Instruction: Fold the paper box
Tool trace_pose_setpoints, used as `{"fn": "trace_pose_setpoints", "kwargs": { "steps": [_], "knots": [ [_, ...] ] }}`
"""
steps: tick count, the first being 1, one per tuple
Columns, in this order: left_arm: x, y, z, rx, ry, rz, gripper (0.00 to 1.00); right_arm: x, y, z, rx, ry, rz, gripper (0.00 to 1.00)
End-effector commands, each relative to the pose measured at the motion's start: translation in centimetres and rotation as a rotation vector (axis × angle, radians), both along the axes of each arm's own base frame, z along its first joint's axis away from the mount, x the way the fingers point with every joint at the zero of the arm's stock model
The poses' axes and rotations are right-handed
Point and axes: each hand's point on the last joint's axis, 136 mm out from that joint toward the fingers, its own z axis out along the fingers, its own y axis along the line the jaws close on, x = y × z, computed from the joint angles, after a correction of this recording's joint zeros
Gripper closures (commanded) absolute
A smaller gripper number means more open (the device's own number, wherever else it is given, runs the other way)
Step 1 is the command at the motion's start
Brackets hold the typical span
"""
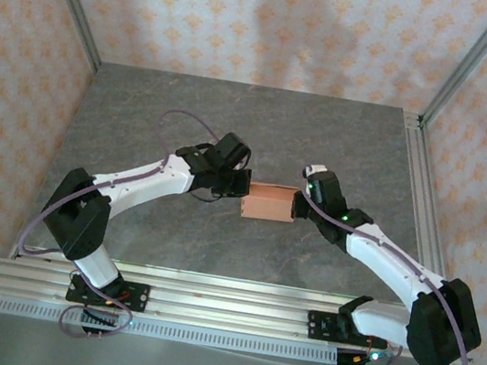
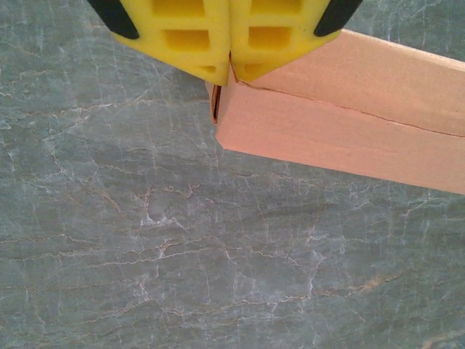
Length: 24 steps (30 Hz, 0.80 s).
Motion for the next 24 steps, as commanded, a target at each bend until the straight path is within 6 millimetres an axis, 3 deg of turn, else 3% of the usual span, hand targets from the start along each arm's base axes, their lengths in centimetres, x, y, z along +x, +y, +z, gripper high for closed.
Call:
{"fn": "trace_pose_setpoints", "kwargs": {
  "steps": [1, 4, 8, 15, 17, 20, 24],
  "knots": [
    [-1.3, 0.5, -2.2, 0.039, 0.066, -0.009, 1.0, -1.5, 0.3, -2.4, -0.002, 0.036, 0.043, 1.0],
    [-1.2, 0.3, -1.7, 0.035, 0.048, -0.024, 0.99, -1.6, 0.6, -1.8, 0.023, -0.014, 0.06, 1.0],
    [-1.0, 0.0, -0.2, 0.021, 0.011, -0.037, 0.78, -1.6, 1.0, -1.9, 0.004, -0.034, 0.072, 1.0],
    [-1.0, -1.0, 2.0, -0.056, -0.057, -0.088, 0.59, -1.3, 0.6, -2.1, -0.004, -0.05, 0.049, 1.0],
    [-0.9, -1.0, 2.9, -0.081, -0.089, -0.084, 0.49, -1.3, 0.5, -2.2, -0.004, -0.051, 0.045, 1.0],
    [-0.7, -0.1, 3.7, -0.058, -0.12, -0.051, 0.39, -1.4, 0.5, -2.4, -0.004, -0.051, 0.045, 1.0],
    [-0.3, 1.4, 3.4, -0.008, -0.113, 0.017, 0.35, -1.4, 0.5, -2.4, -0.003, -0.053, 0.045, 1.0]
  ]
}}
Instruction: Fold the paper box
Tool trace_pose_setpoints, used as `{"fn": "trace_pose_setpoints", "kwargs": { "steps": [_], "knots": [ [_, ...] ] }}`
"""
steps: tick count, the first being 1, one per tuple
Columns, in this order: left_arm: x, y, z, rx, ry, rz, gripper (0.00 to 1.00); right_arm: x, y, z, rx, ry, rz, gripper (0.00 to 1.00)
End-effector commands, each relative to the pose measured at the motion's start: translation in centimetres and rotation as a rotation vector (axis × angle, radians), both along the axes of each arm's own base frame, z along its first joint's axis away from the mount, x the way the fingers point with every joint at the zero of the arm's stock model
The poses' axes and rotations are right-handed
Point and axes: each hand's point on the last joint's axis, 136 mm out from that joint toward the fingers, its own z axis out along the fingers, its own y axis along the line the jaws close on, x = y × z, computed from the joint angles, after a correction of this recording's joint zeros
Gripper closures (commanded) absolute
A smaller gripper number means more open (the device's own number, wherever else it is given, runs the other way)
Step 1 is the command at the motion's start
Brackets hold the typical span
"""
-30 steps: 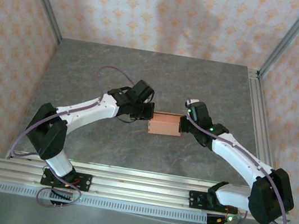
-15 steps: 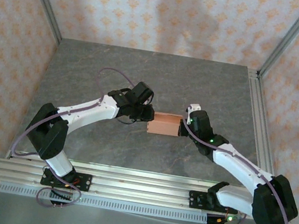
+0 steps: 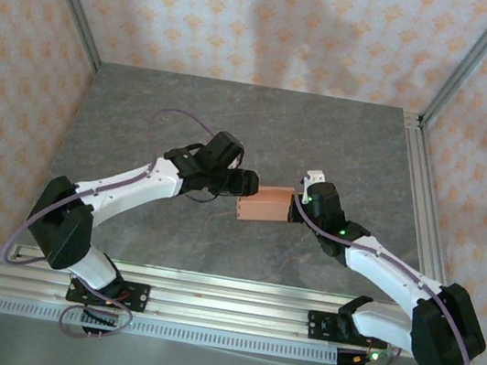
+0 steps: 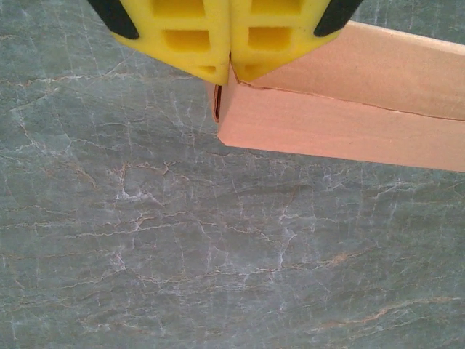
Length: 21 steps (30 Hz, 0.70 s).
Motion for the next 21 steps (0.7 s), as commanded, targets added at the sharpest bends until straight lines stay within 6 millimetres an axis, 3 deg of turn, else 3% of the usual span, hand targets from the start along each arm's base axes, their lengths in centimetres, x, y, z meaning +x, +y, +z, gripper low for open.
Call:
{"fn": "trace_pose_setpoints", "kwargs": {
  "steps": [1, 6, 21],
  "knots": [
    [0.3, 1.3, 0.3, 0.036, -0.02, 0.066, 0.34, -1.2, -0.6, -2.4, -0.055, 0.062, 0.007, 1.0],
    [0.6, 1.3, -0.9, 0.042, 0.019, 0.096, 0.36, -1.2, -0.5, -2.4, -0.051, 0.066, 0.011, 1.0],
    [-0.3, 1.4, -5.2, 0.089, 0.129, 0.101, 0.57, -1.2, -0.3, -2.2, -0.037, 0.062, 0.016, 1.0]
  ]
}}
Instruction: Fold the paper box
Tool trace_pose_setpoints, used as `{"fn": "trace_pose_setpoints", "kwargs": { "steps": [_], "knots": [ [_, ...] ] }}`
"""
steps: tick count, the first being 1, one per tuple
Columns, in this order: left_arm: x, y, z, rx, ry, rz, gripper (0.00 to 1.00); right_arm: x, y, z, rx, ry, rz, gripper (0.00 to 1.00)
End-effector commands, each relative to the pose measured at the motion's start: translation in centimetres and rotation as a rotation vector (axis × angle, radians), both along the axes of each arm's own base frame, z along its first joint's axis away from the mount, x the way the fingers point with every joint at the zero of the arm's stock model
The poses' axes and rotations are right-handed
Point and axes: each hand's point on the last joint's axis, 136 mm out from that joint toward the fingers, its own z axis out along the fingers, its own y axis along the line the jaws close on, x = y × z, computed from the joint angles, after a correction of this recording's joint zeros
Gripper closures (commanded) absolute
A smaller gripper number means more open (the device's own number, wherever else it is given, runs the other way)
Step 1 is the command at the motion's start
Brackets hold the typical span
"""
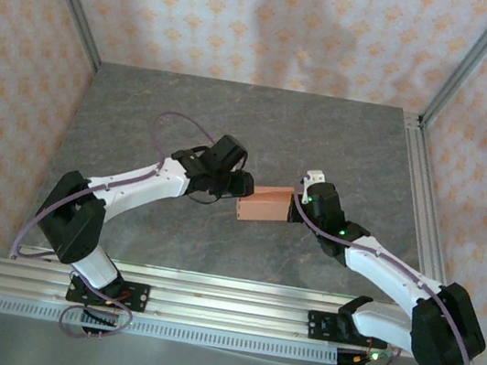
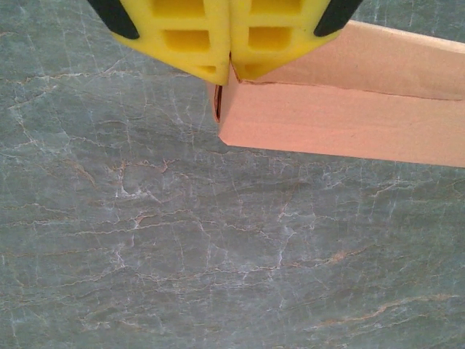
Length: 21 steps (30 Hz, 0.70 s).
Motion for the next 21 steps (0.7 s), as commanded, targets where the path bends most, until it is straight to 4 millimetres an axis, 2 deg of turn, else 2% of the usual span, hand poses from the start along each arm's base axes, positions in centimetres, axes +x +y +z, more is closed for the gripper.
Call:
{"fn": "trace_pose_setpoints", "kwargs": {
  "steps": [1, 3, 9, 13, 17, 19, 21],
  "knots": [
    [-0.9, 1.1, -2.5, 0.056, 0.064, 0.018, 0.58, -1.3, -0.3, -2.1, -0.036, 0.065, 0.016, 1.0],
    [-1.0, 1.2, -2.9, 0.061, 0.073, 0.021, 0.6, -1.3, -0.2, -1.8, -0.024, 0.054, 0.02, 0.94],
    [-1.1, 1.3, -3.5, 0.072, 0.086, 0.023, 0.62, -1.3, 0.1, 0.0, 0.03, -0.003, 0.03, 0.64],
    [-1.2, 1.4, -3.9, 0.077, 0.093, 0.026, 0.63, -1.6, 0.2, 1.3, 0.056, -0.044, 0.049, 0.55],
    [-1.2, 1.4, -4.0, 0.081, 0.095, 0.024, 0.64, -1.7, 0.9, 3.5, 0.134, -0.101, 0.072, 0.45],
    [-1.1, 1.4, -4.1, 0.091, 0.093, 0.016, 0.64, -1.4, 1.2, 4.8, 0.196, -0.114, 0.046, 0.37],
    [-1.1, 1.5, -4.3, 0.102, 0.095, 0.009, 0.64, -0.8, 1.2, 5.2, 0.251, -0.095, -0.004, 0.34]
  ]
}}
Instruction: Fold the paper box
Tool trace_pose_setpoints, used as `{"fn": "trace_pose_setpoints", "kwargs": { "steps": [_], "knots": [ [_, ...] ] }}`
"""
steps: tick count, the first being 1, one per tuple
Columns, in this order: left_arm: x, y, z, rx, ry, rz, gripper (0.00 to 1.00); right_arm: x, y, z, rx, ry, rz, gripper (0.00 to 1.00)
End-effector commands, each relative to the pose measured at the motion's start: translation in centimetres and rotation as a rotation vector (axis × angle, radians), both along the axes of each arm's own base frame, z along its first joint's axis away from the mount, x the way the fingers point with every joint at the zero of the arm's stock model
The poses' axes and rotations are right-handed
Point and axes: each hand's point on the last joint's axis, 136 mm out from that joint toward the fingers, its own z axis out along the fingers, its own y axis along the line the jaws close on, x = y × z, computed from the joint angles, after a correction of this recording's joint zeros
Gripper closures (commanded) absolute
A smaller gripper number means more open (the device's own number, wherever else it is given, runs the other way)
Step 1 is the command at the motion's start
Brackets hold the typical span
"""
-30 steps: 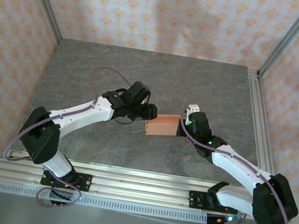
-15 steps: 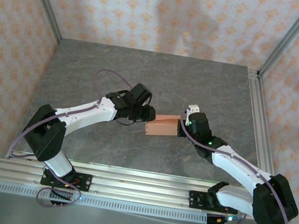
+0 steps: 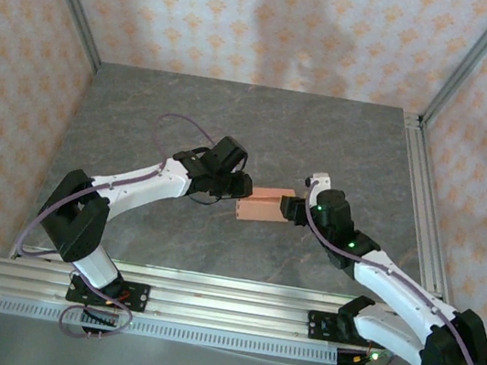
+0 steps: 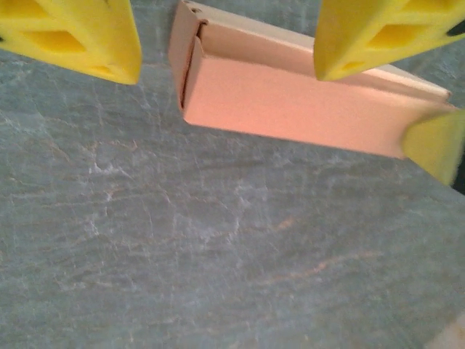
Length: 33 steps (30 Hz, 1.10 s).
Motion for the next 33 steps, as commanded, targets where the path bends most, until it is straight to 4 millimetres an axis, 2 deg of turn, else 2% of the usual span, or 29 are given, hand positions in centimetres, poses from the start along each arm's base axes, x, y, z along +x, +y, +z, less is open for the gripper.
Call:
{"fn": "trace_pose_setpoints", "kwargs": {
  "steps": [1, 7, 13, 17, 21, 25, 30, 33],
  "knots": [
    [-1.2, 1.6, -3.4, 0.098, 0.085, 0.007, 0.64, 1.0, 0.6, 1.8, 0.127, 0.012, -0.063, 0.33],
    [-1.5, 1.5, -3.8, 0.101, 0.093, -0.007, 0.67, 2.5, 0.6, -0.4, 0.171, 0.207, -0.201, 0.33],
    [-1.7, 1.5, -4.4, 0.1, 0.106, -0.011, 0.7, 2.0, -0.4, -4.6, 0.123, 0.331, -0.243, 0.47],
    [-1.9, 1.6, -4.8, 0.102, 0.114, -0.01, 0.71, 1.4, -0.7, -6.4, 0.138, 0.374, -0.251, 0.56],
    [-2.0, 1.7, -5.2, 0.105, 0.121, -0.009, 0.72, 1.2, -0.8, -7.1, 0.154, 0.384, -0.257, 0.71],
    [-2.1, 1.6, -5.5, 0.096, 0.126, -0.007, 0.71, 1.3, -1.0, -7.0, 0.156, 0.375, -0.26, 0.76],
    [-1.9, 1.3, -5.3, 0.07, 0.118, 0.005, 0.56, 1.4, -1.0, -6.4, 0.186, 0.35, -0.261, 0.86],
    [-2.2, 1.4, -5.1, 0.065, 0.12, 0.007, 0.54, 1.4, -1.2, -6.2, 0.192, 0.334, -0.263, 0.85]
  ]
}}
